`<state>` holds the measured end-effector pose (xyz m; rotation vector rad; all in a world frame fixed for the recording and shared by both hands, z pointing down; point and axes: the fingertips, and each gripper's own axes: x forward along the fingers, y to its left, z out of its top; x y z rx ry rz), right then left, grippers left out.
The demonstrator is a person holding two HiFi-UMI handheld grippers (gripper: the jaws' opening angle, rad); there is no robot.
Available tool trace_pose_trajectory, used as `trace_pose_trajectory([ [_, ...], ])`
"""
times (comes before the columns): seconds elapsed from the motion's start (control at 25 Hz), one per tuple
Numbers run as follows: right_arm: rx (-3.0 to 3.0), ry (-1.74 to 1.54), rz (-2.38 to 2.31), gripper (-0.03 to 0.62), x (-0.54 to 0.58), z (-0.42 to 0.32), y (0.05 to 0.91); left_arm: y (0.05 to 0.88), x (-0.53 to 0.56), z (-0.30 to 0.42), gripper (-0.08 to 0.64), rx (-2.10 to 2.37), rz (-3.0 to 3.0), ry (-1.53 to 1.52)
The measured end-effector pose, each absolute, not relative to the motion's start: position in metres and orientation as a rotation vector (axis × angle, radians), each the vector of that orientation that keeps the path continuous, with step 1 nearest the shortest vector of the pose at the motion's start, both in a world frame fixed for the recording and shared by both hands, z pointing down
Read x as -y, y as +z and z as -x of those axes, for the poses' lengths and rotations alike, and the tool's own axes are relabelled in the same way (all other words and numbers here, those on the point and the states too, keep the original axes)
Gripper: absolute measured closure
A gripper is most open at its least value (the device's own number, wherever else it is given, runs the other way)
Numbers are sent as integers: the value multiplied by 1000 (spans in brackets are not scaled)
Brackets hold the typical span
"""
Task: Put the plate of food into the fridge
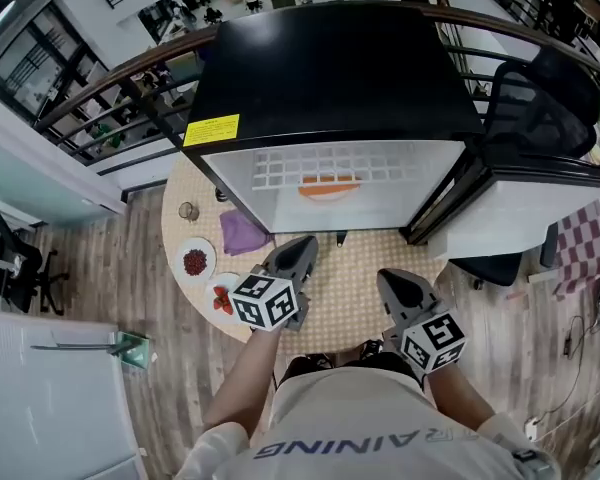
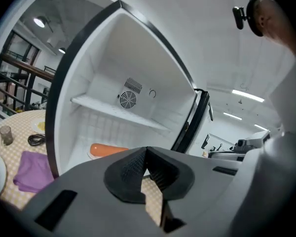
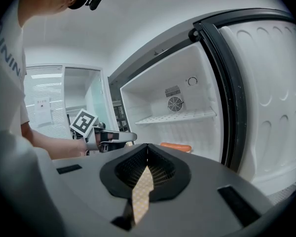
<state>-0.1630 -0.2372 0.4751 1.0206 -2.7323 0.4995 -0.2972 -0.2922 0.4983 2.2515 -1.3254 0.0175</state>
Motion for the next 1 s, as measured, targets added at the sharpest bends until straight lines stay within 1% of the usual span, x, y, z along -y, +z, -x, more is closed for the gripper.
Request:
trace_pose_trajectory([
  [0.2, 2795, 508, -999, 572, 241, 169, 456, 467, 252, 312, 551, 1397, -2276, -53],
  [0.32, 2825, 458, -985, 572, 245, 176, 445, 447, 232, 317, 551, 1450, -2298, -94],
  [0.56, 2853, 375, -969, 572, 247, 185, 428, 419, 206, 328, 551, 1574, -2356, -73],
  [0.72, 2836, 283, -931, 572, 239, 188, 427, 417, 200, 336, 551, 1632, -2336, -77],
  [1.0, 2827, 257, -923, 572, 235, 191, 426, 419, 200, 333, 551, 1629, -2326, -93],
])
